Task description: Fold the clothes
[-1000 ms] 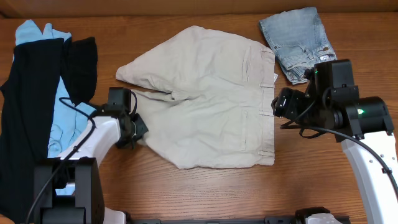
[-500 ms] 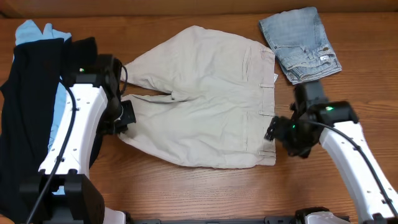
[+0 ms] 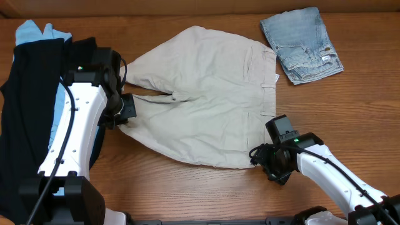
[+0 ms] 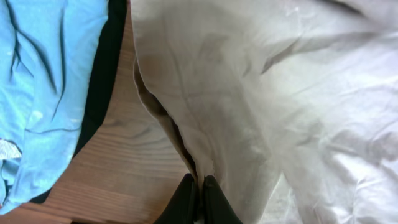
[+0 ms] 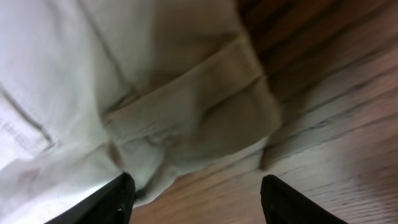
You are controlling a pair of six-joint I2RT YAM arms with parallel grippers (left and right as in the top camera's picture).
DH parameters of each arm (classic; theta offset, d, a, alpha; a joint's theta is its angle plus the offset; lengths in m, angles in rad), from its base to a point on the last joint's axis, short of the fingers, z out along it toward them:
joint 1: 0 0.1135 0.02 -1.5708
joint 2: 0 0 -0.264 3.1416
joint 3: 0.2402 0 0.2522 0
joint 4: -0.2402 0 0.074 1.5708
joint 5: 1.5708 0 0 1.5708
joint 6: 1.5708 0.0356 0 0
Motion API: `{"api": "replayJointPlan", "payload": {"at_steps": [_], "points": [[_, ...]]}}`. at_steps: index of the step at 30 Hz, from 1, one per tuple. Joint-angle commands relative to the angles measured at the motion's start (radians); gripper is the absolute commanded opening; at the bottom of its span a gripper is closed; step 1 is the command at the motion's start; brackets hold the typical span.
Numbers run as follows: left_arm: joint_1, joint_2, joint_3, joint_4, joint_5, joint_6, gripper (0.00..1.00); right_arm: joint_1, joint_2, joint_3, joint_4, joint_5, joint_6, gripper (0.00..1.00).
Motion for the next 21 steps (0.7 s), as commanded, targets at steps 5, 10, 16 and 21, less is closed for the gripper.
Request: {"api": "replayJointPlan", "payload": {"at_steps": [5, 10, 16, 21], "points": [[-0.002, 0.0, 0.019, 0.054, -0.061, 0.019, 0.04, -0.005, -0.007, -0.008, 0.028, 0.222, 0.079, 0.66], [-0.002, 0.0, 0.019, 0.069, -0.072, 0.022, 0.04, -0.005, -0.007, -0.008, 0.065, 0.233, 0.04, 0.49], [-0.002, 0.0, 0.019, 0.078, -0.071, 0.047, 0.04, -0.005, -0.007, -0.005, 0.084, 0.239, -0.031, 0.04], [0.003, 0.0, 0.112, -0.051, -0.094, 0.108, 0.04, -0.006, -0.034, 0.153, -0.124, 0.236, -0.09, 0.04]]}}
